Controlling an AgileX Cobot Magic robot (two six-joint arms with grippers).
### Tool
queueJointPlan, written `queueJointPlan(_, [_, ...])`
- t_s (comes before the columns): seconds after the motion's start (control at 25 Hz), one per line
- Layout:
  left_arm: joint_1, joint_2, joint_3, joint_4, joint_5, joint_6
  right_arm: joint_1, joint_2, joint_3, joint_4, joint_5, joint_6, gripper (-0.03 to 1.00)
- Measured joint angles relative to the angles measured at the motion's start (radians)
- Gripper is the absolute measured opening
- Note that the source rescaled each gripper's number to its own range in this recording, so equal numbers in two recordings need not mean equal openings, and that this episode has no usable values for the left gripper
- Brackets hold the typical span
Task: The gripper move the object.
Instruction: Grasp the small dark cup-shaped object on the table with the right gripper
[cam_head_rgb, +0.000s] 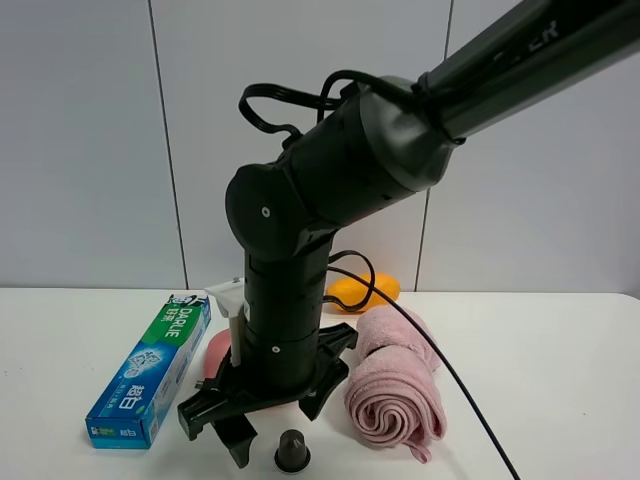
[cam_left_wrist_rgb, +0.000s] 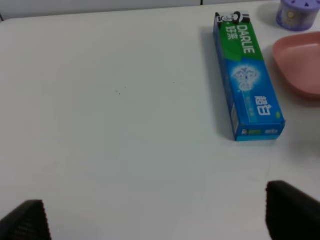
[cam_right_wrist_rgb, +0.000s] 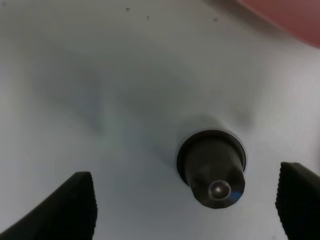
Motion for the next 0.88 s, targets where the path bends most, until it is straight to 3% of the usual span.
queueJointPlan(0.4, [0.000,0.000,0.000,0.000,0.000,0.000,0.000,0.034,-0.001,-0.027,-0.003,0.000,0.82])
queueJointPlan(0.64, [0.000,0.000,0.000,0.000,0.000,0.000,0.000,0.034,-0.002,-0.027,-0.035,0.000,0.61])
queueJointPlan(0.88, [0.000,0.000,0.000,0.000,0.000,0.000,0.000,0.034,-0.002,-0.045,-0.024,-0.001,0.58])
